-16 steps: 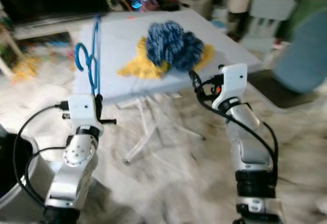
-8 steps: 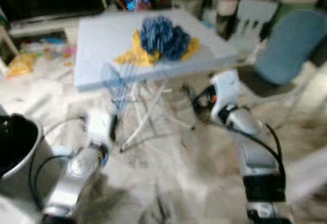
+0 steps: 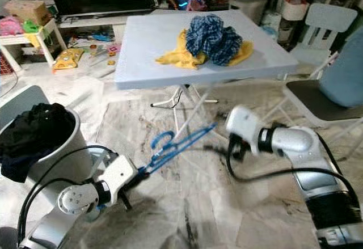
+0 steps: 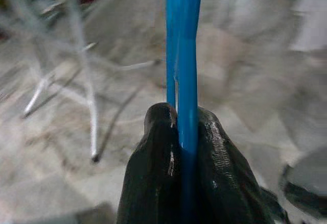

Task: Hang hanger

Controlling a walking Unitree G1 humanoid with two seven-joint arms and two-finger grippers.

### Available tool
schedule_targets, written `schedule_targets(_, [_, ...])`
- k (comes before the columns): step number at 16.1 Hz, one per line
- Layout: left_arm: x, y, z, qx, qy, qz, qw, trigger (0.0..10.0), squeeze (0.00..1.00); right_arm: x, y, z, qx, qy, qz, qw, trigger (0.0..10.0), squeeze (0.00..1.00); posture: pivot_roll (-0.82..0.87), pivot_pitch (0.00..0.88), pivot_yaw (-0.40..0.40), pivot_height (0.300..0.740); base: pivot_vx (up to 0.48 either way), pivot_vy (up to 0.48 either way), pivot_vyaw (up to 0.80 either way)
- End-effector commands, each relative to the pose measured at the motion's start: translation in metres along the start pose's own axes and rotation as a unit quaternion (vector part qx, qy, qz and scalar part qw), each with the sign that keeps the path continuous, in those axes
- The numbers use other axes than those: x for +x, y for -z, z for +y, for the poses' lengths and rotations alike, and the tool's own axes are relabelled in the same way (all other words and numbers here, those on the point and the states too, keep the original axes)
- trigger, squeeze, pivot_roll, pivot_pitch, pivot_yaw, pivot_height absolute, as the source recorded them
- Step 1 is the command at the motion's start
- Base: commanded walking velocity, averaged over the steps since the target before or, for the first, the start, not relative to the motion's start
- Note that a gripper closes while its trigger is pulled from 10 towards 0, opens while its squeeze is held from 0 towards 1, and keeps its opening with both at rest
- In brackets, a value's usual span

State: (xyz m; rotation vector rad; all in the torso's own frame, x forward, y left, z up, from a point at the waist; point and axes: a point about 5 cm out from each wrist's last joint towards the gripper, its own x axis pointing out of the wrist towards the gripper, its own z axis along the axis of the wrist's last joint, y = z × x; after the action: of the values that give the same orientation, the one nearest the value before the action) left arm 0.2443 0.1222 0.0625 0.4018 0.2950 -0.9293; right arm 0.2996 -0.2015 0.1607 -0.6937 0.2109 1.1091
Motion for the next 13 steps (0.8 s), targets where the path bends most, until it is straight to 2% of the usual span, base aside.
schedule_targets(1, [0.001,-0.009,0.003,0.025,0.025,-0.015,0.999,10.0,0.00,-0.001,0.002,0.002,-0.022,-0.041,0.020,0.999,10.0,0.00,-0.17,0.000,0.021,0.740,0.000,0.000,0.00])
schedule_targets(2, [0.002,-0.011,0.002,0.040,0.040,-0.018,0.998,10.0,0.00,-0.001,0.001,0.003,-0.035,-0.070,0.024,0.997,10.0,0.00,-0.17,0.000,0.021,0.740,0.000,0.000,0.00])
schedule_targets(6, [0.005,-0.018,-0.003,0.050,0.081,-0.037,0.995,10.0,0.00,0.010,-0.010,-0.001,-0.065,-0.090,0.010,0.994,10.0,0.00,-0.17,0.000,0.027,0.740,0.000,0.000,0.00])
schedule_targets(9, [0.006,-0.021,-0.004,0.055,0.095,-0.044,0.993,10.0,0.00,0.019,-0.007,0.003,-0.089,-0.113,0.024,0.989,10.0,0.00,-0.17,0.000,0.028,0.740,0.000,0.000,0.00])
schedule_targets(10, [0.006,-0.021,-0.004,0.055,0.095,-0.045,0.993,10.0,0.00,0.021,-0.007,0.003,-0.091,-0.119,0.029,0.988,4.1,0.00,-0.17,0.000,0.030,0.740,0.000,0.000,0.00])
schedule_targets(11, [0.008,-0.023,-0.003,0.057,0.099,-0.048,0.992,10.0,0.00,0.024,-0.002,0.005,-0.118,-0.146,0.065,0.980,0.0,0.00,-0.17,0.000,0.030,0.740,0.000,0.000,0.00])
schedule_targets(13, [0.008,-0.023,-0.004,0.058,0.101,-0.048,0.992,10.0,0.00,0.024,0.001,0.004,-0.126,-0.151,0.087,0.977,0.0,0.00,-0.17,0.000,0.030,0.740,0.000,0.000,0.00])
